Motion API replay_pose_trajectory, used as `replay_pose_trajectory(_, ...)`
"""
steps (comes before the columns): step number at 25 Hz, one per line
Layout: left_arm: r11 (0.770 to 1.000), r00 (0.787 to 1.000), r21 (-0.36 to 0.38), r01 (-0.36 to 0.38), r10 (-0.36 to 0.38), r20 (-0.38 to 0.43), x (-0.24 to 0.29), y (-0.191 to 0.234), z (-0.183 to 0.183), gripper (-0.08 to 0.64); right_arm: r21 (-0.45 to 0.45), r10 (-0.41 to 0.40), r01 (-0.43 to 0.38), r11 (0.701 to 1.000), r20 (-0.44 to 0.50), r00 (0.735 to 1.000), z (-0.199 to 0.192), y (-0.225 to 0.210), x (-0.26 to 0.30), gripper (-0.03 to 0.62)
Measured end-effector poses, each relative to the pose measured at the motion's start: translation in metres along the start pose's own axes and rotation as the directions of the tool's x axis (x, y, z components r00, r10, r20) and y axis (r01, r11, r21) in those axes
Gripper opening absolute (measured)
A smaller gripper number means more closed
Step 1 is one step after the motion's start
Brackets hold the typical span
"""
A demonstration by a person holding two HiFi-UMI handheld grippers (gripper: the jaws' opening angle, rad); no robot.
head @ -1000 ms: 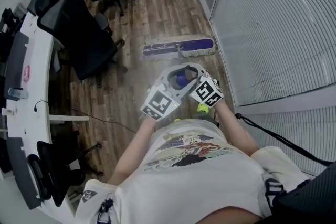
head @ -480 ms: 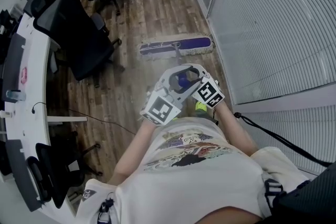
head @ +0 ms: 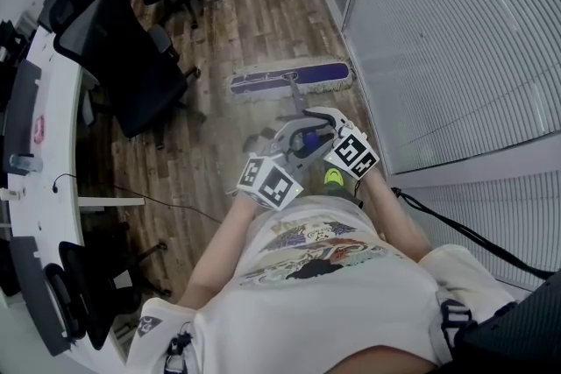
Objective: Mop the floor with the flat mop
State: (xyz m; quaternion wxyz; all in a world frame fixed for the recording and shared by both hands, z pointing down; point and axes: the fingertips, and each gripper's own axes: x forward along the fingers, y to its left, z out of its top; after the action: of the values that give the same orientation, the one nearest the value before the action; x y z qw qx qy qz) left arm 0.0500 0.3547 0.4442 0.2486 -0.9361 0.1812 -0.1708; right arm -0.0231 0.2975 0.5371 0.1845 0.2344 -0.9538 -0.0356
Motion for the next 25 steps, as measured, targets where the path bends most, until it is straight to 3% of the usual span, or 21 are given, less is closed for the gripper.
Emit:
replay_pose_trajectory(4,0.998,0.999,-0.036,0.043,-0.042,0.014,0.01,-0.014,0.005,0.104,0.022,-0.021,0.021,1.0,0.003,1.0,-0.009,0.001,-0.012,0.161)
replay_pose_trajectory(9,0.994,0.998,-0.105,0.004,0.002,0.059,0.022,-0.016,0.012,0.104,0.048,-0.038,0.037,0.998,0.025,0.999,-0.013,-0.005,-0.024,0.161)
replay_pose_trajectory(14,0.982,0.994,-0.188,0.033,-0.013,0.105,0.042,-0.016,0.016,0.123,0.048,-0.022,0.021,0.999,0.022,1.0,-0.021,-0.018,-0.035,0.161)
replay_pose_trajectory(21,0.981,0.998,-0.191,0.034,-0.024,0.053,0.085,-0.018,0.0,0.13,0.01,0.056,-0.056,0.998,-0.03,0.998,-0.049,-0.047,-0.04,0.164)
replay_pose_trajectory(25,0.973,0.999,-0.231,-0.027,0.032,0.021,0.114,0.014,-0.012,0.13,0.016,0.081,-0.08,0.997,-0.029,0.996,-0.053,-0.087,-0.033,0.167)
